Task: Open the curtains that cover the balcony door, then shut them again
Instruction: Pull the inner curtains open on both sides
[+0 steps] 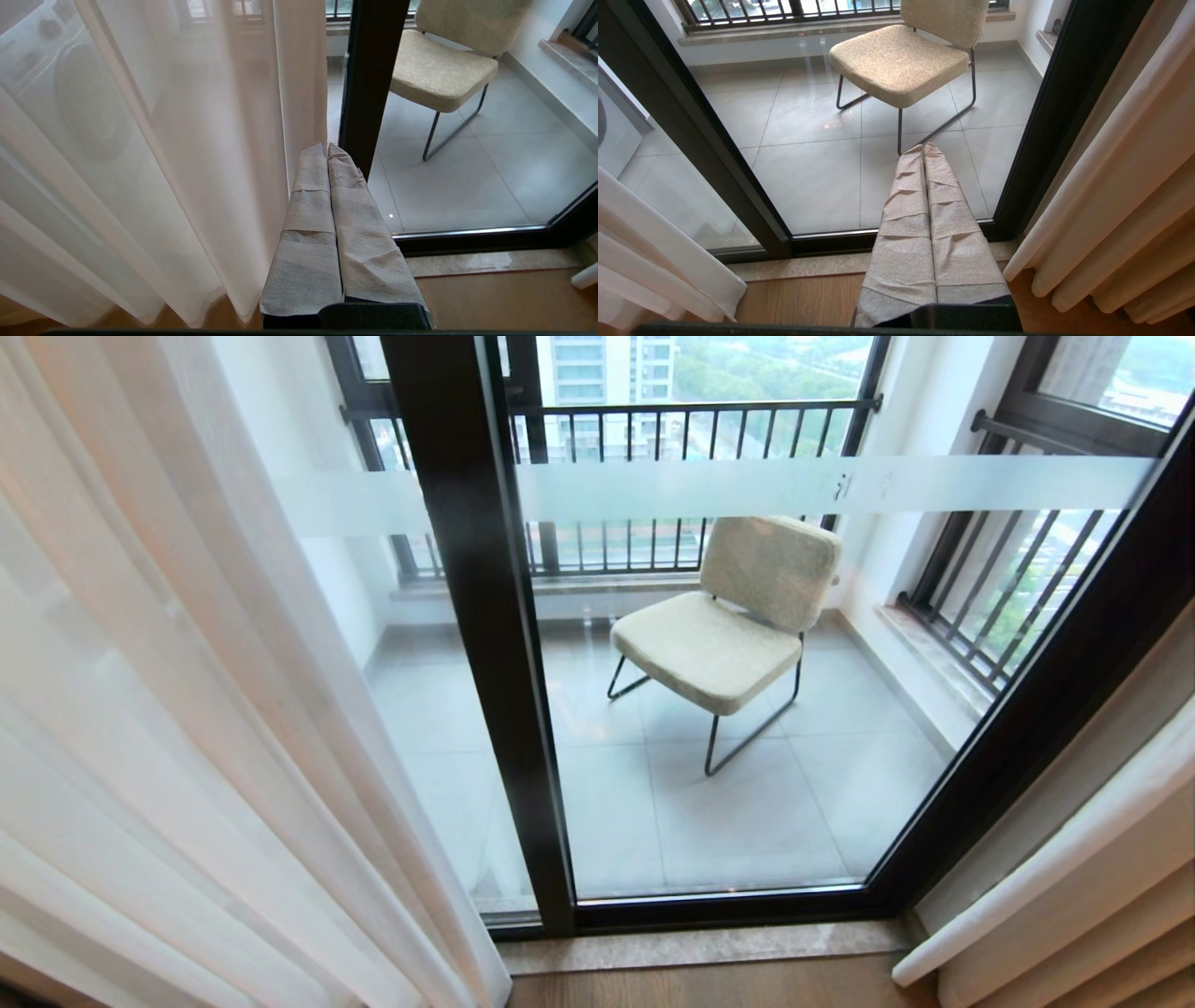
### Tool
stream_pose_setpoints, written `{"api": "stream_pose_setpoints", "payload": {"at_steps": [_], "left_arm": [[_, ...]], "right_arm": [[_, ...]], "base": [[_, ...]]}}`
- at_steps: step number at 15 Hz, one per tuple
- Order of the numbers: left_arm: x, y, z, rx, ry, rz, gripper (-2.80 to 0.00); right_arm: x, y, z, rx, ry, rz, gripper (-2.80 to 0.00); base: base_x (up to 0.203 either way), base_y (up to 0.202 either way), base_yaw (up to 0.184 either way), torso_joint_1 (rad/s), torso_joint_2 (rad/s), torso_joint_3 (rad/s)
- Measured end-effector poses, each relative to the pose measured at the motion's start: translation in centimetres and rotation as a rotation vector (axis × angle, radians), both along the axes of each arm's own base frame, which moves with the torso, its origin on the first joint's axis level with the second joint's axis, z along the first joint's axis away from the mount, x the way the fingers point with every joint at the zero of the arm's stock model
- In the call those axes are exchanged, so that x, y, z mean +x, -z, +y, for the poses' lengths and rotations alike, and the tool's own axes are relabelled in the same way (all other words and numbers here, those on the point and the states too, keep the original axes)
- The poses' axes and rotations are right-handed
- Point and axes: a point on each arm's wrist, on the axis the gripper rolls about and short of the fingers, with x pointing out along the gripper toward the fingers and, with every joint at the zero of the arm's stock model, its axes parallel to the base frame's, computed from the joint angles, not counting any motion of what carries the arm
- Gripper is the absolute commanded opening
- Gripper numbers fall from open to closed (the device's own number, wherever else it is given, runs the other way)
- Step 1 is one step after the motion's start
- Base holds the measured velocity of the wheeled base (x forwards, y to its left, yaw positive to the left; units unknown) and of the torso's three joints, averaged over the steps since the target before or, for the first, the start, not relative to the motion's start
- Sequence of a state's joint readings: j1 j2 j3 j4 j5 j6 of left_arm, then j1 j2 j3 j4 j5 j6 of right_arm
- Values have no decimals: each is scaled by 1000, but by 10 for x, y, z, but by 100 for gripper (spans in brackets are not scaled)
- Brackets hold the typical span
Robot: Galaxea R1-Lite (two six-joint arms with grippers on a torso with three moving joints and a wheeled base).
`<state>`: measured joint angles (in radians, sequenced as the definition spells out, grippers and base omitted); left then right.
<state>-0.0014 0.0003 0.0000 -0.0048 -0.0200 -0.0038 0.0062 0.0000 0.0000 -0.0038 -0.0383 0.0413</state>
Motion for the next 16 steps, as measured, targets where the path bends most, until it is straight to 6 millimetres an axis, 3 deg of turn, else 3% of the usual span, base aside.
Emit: {"api": "stream_pose_setpoints", "payload": {"at_steps": [16], "left_arm": [[0,0,0,0,0,0,-280]], "right_arm": [[0,0,0,0,1,0,-280]], "base": [[0,0,0,0,0,0]]}}
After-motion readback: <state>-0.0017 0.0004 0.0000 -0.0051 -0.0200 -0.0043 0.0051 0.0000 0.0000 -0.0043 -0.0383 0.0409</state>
